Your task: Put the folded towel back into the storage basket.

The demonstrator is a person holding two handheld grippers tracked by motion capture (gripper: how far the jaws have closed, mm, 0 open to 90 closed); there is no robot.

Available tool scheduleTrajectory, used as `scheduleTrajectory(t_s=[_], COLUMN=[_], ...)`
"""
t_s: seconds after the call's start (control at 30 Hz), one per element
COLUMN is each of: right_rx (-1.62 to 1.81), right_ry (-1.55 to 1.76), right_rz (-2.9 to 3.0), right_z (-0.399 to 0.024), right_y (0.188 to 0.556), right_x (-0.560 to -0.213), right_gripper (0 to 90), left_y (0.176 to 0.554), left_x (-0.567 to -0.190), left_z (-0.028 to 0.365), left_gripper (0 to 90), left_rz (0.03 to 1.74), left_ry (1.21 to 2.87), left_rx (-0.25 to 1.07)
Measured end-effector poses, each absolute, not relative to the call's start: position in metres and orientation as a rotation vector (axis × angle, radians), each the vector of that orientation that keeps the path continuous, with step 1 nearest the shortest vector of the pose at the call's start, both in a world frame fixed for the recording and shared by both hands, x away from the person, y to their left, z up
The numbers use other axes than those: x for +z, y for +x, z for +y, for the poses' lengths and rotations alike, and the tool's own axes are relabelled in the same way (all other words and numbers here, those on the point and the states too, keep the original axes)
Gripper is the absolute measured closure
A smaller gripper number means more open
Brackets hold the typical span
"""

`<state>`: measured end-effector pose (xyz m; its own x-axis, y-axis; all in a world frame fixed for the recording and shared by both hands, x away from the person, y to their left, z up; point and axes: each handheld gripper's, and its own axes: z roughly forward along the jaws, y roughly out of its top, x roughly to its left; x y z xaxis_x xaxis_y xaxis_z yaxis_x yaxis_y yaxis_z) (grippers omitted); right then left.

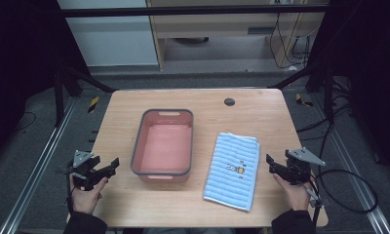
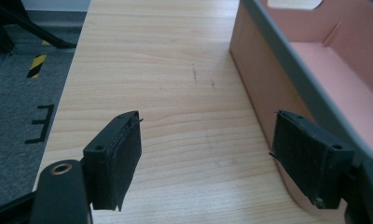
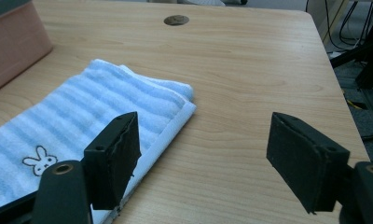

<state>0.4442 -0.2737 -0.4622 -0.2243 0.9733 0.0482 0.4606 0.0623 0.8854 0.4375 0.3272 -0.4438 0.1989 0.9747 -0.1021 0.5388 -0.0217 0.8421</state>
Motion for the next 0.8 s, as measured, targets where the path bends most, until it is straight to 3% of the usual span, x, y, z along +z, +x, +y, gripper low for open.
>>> scheduleTrajectory(t_s=[0.8], right_rx=[1.136], right_ry=[1.368], right_rz=[1.743], right_z=[-0.267], right_y=[0.440], right_x=[-0.450], right_gripper=[25.9], left_y=[0.416], left_x=[-0.407], left_z=[0.283], left_gripper=[24.5], left_rz=[1.258], left_ry=[1.679], left_rx=[0.683])
